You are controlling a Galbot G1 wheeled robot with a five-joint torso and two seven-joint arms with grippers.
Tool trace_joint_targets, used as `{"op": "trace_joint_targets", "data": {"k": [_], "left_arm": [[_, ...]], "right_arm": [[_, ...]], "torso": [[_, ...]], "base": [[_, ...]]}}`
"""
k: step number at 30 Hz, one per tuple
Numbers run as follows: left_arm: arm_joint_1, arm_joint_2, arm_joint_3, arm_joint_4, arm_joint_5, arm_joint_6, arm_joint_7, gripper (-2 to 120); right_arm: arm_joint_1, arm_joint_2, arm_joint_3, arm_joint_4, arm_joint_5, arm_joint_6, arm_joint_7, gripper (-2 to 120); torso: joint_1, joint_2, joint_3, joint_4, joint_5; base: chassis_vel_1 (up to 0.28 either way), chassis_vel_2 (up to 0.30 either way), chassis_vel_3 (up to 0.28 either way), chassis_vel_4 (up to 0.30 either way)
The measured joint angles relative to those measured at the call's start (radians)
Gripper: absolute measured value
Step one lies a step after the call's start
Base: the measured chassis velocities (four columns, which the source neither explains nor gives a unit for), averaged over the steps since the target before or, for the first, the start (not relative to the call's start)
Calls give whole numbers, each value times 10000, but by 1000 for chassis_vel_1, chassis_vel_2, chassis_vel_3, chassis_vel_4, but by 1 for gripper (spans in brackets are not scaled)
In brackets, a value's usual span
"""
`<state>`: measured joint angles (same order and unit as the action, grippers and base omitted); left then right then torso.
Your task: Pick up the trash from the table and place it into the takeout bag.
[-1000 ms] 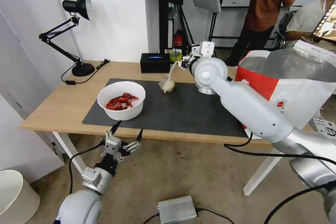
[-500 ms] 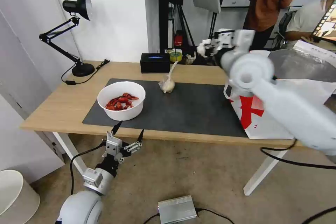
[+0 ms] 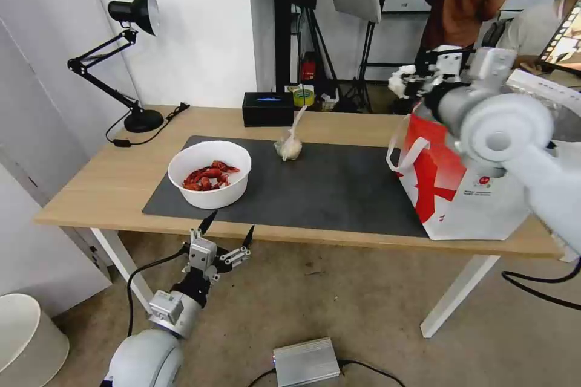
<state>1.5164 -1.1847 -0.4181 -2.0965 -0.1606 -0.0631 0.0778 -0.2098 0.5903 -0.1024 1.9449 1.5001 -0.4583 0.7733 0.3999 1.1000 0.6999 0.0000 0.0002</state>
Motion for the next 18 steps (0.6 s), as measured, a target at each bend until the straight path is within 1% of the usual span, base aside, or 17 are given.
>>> {"op": "trace_joint_targets", "data": {"k": [2, 3, 5, 9, 10, 13, 14, 18], "left_arm": [[-31, 11, 30, 17, -2, 0, 0, 91], [-93, 35, 92, 45, -12, 0, 0, 91], [-116, 45, 115, 53, -18, 0, 0, 91], [-193, 51, 185, 62, -58, 0, -2, 91], [-193, 51, 185, 62, -58, 0, -2, 91], [-214, 79, 180, 16, -132, 0, -13, 91], [-214, 79, 180, 16, -132, 0, -13, 91], [-229, 163, 43, -18, -237, 0, -30, 91]], "right_arm": [[-97, -132, 170, 1, 23, -3, -10, 0], [-296, -430, 528, -1, 112, -16, -35, 0], [-390, -557, 680, -8, 151, -31, -45, 0], [-969, -1092, 1421, -128, 283, -100, -188, 0], [-969, -1092, 1421, -128, 283, -100, -188, 0], [-1510, -1382, 2019, -223, 308, -127, -316, 0], [-1510, -1382, 2019, -223, 308, -127, -316, 0], [-2030, -1583, 2564, -273, 416, -175, -358, 0]], "torso": [[0, 0, 0, 0, 0], [0, 0, 0, 0, 0], [0, 0, 0, 0, -1], [0, 0, 0, -1, 0], [0, 0, 0, -1, 0], [0, 0, 0, -1, -1], [0, 0, 0, -1, -1], [0, 0, 0, -1, 0]], "base": [[0, 0, 0, 0], [0, 0, 0, 0], [0, 0, 0, 0], [0, 0, 0, 0], [0, 0, 0, 0], [0, 0, 0, 0], [0, 0, 0, 0], [0, 0, 0, 0]]}}
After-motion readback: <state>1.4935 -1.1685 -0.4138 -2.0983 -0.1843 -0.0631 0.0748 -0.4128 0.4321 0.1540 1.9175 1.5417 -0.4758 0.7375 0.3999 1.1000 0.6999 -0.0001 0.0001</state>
